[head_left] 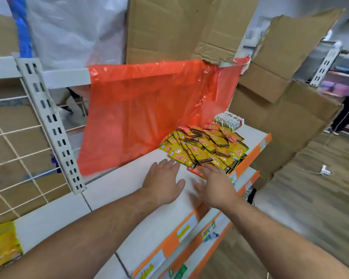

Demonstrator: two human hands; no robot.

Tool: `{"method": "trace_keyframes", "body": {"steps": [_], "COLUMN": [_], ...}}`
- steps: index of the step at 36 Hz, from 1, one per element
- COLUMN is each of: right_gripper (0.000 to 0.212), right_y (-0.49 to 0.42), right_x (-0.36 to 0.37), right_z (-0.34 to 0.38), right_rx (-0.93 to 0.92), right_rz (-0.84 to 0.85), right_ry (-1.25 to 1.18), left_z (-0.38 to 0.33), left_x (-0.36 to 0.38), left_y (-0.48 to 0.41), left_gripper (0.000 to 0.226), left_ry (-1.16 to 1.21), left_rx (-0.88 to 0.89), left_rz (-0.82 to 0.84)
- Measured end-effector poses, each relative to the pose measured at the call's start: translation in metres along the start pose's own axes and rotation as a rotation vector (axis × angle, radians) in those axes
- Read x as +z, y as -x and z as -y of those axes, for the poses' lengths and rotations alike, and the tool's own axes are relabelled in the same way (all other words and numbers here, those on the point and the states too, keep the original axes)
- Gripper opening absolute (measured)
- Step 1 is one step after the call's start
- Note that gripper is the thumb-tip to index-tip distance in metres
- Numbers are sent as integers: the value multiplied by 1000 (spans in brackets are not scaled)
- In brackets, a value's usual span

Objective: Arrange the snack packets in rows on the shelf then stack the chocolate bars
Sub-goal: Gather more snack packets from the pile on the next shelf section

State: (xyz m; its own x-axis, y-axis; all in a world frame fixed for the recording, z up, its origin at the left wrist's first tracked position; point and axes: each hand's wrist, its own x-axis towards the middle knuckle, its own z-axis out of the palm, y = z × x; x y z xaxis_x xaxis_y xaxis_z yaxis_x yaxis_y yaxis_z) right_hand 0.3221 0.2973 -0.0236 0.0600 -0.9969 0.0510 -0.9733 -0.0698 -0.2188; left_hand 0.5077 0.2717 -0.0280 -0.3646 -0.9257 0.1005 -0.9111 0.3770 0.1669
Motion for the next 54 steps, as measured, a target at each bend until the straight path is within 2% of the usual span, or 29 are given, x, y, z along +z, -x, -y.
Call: {"method": "trace_keyframes", "body": {"steps": [7,10,15,19,24,28,31,35,41,43,46,49,52,54], "right_gripper": [59,51,27,25,29,30,31,31,35,39,46,37,27,25], "right_y": [-63,-87,-127,-145,-159,-162,-162,-161,-155,-152,-150,-148,-144,-142], "right_x": [0,-6,-13,-10,-5,-4,-6,-8,-10,-9,-7,-7,-2,2], "right_z": [-37,-51,-67,-75,-81,-85,-88,-92,-91,-87,-77,-65,-49,-38], "right_rx": [-49,-83,-101,-137,-186,-221,-254,-283,-300,-289,-244,-211,-200,-184], "right_rz": [-4,8,18,65,89,96,97,103,118,136,184,237,275,307], "right_ry": [-43,-46,-23,-7,9,8,-3,-39,-146,-187,-277,-414,-550,-636], "left_z": [-13,-22,-40,-45,-48,-45,-63,-70,-75,-76,-74,-72,-66,-62], "left_x": [22,27,28,32,46,65,51,51,41,36,29,25,21,19], "left_y": [-57,-79,-117,-139,-155,-164,-160,-159,-144,-136,-122,-105,-85,-71], "left_gripper": [62,53,37,38,33,10,30,17,23,30,29,27,33,27], "left_ry": [7,50,378,640,819,970,1014,1037,1057,1057,1075,1122,1198,1249], "left_rx": [-87,-192,-523,-726,-907,-959,-942,-952,-1008,-1021,-1045,-1072,-1094,-1108], "left_rz": [-33,-54,-114,-127,-172,-192,-189,-197,-197,-172,-191,-268,-359,-394]}}
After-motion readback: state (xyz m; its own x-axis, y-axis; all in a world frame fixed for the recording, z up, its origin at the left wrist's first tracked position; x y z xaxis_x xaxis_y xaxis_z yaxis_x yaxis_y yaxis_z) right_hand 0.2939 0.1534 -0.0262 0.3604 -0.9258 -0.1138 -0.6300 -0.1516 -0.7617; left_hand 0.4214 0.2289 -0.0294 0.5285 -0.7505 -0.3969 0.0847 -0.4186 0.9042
